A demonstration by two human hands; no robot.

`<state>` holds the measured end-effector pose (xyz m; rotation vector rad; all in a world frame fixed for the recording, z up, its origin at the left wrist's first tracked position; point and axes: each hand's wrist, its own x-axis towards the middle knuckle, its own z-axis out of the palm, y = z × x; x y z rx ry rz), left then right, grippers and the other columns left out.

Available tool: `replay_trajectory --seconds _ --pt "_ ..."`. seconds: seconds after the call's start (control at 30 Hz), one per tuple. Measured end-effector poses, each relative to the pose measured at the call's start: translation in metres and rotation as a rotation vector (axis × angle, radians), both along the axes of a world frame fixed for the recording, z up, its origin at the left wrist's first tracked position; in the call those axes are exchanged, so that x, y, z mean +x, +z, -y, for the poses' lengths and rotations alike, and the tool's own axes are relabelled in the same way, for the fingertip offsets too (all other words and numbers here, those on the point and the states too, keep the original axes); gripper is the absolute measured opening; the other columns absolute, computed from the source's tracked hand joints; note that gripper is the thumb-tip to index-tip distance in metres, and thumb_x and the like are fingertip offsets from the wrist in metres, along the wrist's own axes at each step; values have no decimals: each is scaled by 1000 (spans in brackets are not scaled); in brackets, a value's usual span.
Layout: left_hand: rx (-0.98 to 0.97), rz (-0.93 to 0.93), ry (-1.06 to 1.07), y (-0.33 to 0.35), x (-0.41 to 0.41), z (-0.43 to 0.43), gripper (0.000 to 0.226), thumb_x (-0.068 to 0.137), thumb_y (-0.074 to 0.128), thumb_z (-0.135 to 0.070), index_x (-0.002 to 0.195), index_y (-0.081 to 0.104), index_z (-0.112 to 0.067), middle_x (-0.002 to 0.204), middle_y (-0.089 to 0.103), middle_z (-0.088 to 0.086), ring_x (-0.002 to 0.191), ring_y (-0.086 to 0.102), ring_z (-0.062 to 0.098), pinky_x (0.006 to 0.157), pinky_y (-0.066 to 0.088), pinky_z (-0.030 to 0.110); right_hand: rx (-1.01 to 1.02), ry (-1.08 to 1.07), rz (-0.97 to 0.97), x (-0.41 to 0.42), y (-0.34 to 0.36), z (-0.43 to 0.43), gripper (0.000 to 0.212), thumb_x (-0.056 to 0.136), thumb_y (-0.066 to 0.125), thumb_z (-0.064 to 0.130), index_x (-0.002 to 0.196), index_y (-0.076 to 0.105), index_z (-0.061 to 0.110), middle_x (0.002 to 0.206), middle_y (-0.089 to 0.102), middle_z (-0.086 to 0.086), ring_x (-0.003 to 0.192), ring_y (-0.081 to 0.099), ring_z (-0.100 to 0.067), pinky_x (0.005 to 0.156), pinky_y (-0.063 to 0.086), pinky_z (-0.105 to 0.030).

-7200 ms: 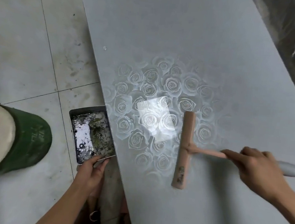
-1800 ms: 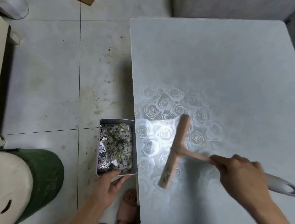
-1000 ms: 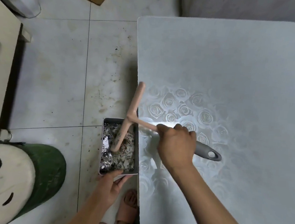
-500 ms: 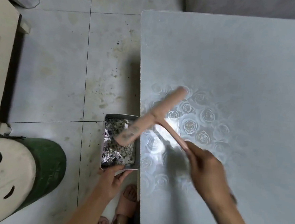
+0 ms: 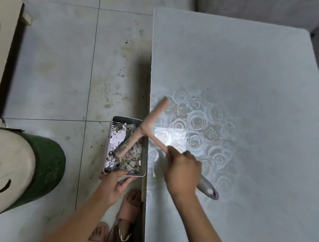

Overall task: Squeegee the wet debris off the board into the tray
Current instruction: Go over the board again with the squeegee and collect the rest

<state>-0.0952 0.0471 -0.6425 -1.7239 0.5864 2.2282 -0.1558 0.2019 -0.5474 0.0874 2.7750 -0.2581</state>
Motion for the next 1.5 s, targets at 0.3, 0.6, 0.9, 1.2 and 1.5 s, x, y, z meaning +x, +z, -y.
replay_trajectory --seconds 0.3,0.6,0.9,1.2,1.5 --pt "54 30 15 11 21 25 29 88 45 15 115 50 5 106 58 25 113 54 43 72 59 40 57 65 -17 36 76 10 28 92 41 15 110 57 31 80 49 -2 85 55 -29 72 33 -35" --pt "67 -4 87 103 53 99 28 85 49 16 109 46 2 123 41 23 116 47 56 54 58 48 -344 -263 196 58 150 31 26 100 43 25 116 63 30 80 63 3 84 61 -20 74 46 -32" --pt "-144 -17 140 209 91 225 10 89 45 11 84 51 5 83 56 17 77 57 41 43 54 50 -444 60 238 24 220 140 29 99 46 28 123 60 34 92 69 -6 94 64 -28 73 45 -30" --pt "-273 46 193 246 140 390 20 94 47 3 114 46 3 99 50 27 76 57 51 35 51 46 -479 356 213 0 234 291 19 99 45 27 105 62 26 72 62 -1 75 60 -26 63 43 -33" --pt "-340 169 61 211 182 578 22 95 46 2 117 44 0 132 40 35 105 52 58 44 52 53 -438 330 285 19 203 469 22 99 42 23 83 55 15 67 55 -4 68 54 -30 54 37 -31"
